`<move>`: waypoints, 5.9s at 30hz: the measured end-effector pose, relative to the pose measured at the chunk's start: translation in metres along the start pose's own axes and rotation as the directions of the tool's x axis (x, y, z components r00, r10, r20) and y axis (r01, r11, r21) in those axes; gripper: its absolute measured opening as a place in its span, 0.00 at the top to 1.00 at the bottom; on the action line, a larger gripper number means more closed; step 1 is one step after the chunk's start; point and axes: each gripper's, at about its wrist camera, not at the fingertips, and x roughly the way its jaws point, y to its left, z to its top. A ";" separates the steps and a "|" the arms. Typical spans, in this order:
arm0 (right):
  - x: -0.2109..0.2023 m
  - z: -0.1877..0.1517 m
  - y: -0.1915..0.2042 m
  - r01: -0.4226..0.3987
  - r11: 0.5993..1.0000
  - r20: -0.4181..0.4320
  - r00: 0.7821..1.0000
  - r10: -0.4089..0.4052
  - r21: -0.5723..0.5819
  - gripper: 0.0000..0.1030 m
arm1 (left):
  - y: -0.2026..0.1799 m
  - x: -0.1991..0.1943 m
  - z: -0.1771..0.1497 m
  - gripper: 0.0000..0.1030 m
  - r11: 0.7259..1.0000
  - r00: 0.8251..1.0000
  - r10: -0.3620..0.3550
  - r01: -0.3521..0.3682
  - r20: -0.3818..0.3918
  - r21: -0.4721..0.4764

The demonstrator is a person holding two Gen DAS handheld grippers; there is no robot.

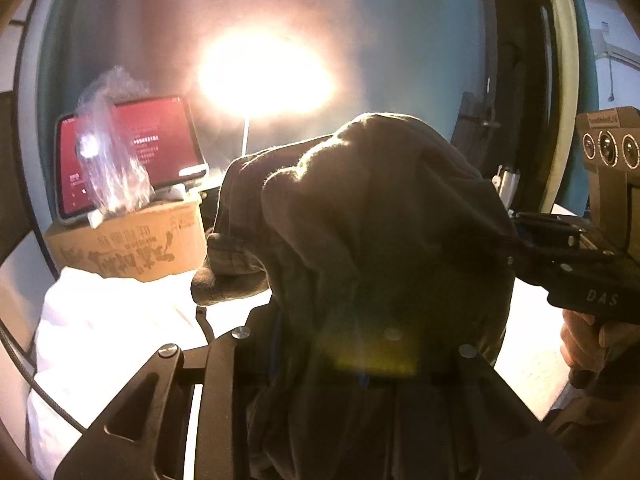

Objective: Fold small clothes
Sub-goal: 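Lift the shirt's collar end high with both grippers, then lower the collar end onto the shirt body and open both grippers, then press the folded shirt flat with both grippers, then open both grippers and pull them back from the folded shirt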

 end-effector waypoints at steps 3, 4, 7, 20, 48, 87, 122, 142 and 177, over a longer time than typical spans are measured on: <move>0.013 -0.001 -0.010 -0.007 1.000 -0.023 1.000 0.007 0.016 0.82 | 0.006 0.012 -0.002 0.74 1.000 1.000 -0.003 0.002 -0.026 -0.014; 0.020 -0.002 -0.014 -0.008 1.000 -0.034 0.999 0.009 0.023 0.82 | 0.006 0.016 -0.003 0.74 1.000 0.999 -0.004 0.003 -0.036 -0.018; 0.038 -0.005 -0.027 -0.011 0.999 -0.065 0.998 0.014 0.048 0.82 | 0.009 0.026 -0.006 0.74 1.000 0.998 -0.001 -0.001 -0.062 -0.028; 0.101 -0.017 -0.062 -0.028 0.993 -0.176 0.983 0.048 0.114 0.82 | 0.036 0.076 -0.018 0.74 0.997 0.985 0.000 -0.012 -0.175 -0.073; 0.199 -0.049 -0.162 -0.068 0.890 -0.313 0.921 0.230 0.451 0.47 | 0.088 0.161 -0.029 0.62 0.975 0.921 -0.066 -0.022 -0.383 -0.221; 0.143 -0.067 -0.166 0.271 0.930 -0.364 0.916 -0.171 0.246 0.47 | 0.112 0.124 -0.019 0.59 0.950 0.960 0.165 -0.216 -0.225 -0.226; 0.046 -0.132 -0.070 0.183 0.950 -0.359 0.930 -0.083 0.254 0.54 | 0.051 0.057 -0.088 0.59 0.973 0.952 0.032 -0.099 -0.306 -0.206; 0.014 -0.151 -0.027 0.171 0.951 -0.347 0.935 -0.074 0.256 0.89 | 0.043 0.038 -0.117 0.59 0.968 0.932 0.012 -0.102 -0.362 -0.231; -0.099 -0.172 -0.098 0.342 0.869 -0.320 0.919 -0.230 0.357 0.35 | -0.086 0.055 -0.074 0.18 0.999 0.963 0.016 -0.024 -0.269 -0.026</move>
